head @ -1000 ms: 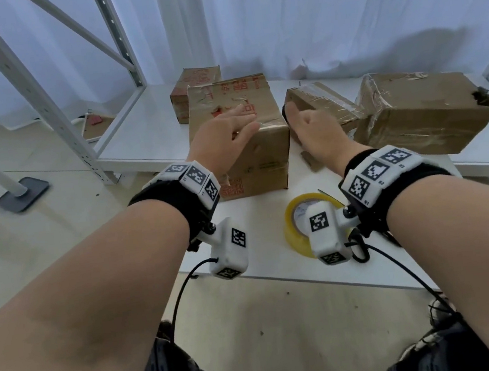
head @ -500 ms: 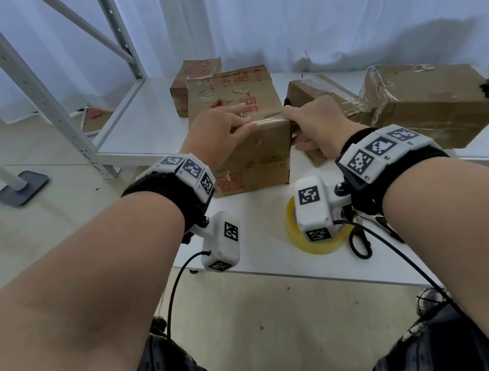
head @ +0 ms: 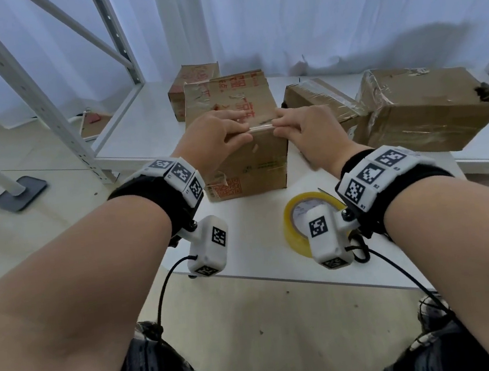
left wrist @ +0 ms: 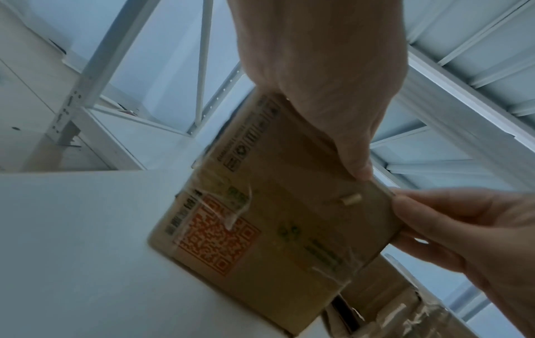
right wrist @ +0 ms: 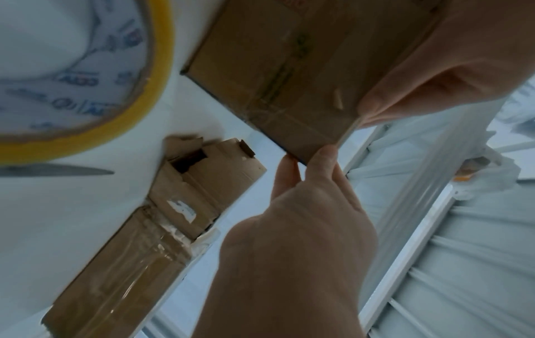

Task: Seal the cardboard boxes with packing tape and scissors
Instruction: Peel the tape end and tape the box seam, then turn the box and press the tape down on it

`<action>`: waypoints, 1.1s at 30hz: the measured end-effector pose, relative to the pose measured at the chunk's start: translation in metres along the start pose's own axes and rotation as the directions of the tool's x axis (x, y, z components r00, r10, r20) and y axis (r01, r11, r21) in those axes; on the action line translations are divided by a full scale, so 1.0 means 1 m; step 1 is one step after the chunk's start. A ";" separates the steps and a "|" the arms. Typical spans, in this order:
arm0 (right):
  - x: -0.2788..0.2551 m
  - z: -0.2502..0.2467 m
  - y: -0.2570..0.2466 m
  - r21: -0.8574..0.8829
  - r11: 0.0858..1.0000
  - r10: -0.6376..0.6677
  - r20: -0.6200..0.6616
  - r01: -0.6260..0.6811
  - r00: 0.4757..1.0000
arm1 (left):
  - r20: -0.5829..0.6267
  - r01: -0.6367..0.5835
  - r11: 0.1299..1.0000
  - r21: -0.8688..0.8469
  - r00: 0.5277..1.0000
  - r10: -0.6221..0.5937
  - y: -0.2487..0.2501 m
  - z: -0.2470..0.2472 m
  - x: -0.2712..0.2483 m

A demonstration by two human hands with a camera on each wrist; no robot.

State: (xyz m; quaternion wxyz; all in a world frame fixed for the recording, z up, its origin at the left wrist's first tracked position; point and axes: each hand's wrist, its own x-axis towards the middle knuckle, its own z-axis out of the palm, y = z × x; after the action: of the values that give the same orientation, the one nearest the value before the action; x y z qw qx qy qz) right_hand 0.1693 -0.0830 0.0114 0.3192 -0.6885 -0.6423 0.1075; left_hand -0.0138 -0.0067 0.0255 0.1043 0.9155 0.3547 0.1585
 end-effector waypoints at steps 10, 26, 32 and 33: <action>-0.003 -0.003 -0.003 -0.126 0.992 0.014 0.003 -0.013 1.000 | 0.038 0.066 0.997 0.041 0.997 -0.068 0.000 -0.001 0.001; -0.008 -0.005 -0.019 0.217 0.970 0.126 -0.046 -0.113 0.991 | 0.223 0.602 0.796 0.060 0.770 -0.599 -0.009 -0.024 -0.023; 0.000 -0.011 0.003 0.217 0.953 0.212 0.017 -0.211 0.977 | 0.194 0.487 0.869 -0.082 0.863 -0.466 -0.016 -0.023 -0.032; -0.001 -0.012 0.003 0.235 0.945 0.214 0.074 -0.226 0.974 | 0.157 0.494 0.862 -0.114 0.865 -0.476 -0.015 -0.022 -0.032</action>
State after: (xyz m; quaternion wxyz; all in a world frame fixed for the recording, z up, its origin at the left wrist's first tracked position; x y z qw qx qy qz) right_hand 0.1783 -0.0869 0.0182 0.3712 -0.7091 -0.5509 0.2363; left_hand -0.0538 -0.0158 0.0344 0.2316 0.7940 0.5537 0.0964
